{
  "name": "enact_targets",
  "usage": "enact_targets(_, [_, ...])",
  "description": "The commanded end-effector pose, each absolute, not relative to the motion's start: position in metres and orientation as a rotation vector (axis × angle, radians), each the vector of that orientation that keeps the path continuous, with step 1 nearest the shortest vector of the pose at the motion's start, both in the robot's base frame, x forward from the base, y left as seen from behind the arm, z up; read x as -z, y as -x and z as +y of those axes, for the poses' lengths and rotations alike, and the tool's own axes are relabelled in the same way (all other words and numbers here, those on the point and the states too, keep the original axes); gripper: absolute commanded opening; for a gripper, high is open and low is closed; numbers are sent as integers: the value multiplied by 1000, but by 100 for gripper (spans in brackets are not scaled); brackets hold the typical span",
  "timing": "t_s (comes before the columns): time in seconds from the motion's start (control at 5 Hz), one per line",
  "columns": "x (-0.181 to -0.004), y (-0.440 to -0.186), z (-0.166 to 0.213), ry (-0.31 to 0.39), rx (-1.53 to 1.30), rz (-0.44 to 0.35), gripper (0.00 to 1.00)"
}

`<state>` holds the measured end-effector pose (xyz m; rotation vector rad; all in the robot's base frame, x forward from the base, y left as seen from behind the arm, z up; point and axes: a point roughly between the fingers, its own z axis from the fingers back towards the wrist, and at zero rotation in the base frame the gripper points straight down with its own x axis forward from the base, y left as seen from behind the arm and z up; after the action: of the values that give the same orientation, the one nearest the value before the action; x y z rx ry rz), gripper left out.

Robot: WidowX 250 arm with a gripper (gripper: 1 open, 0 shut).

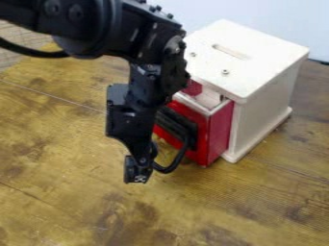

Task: Open the drawer

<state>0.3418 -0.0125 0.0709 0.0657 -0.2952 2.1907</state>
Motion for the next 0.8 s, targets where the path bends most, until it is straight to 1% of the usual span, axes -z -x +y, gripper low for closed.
enact_targets(0.0, [-98,-351,3,32,-2270,-340,0])
enact_targets(0.2, [-97,-350,13,25,-2331,-348,100])
enact_targets(0.6, [-81,-363,16,7,-2523,-364,100])
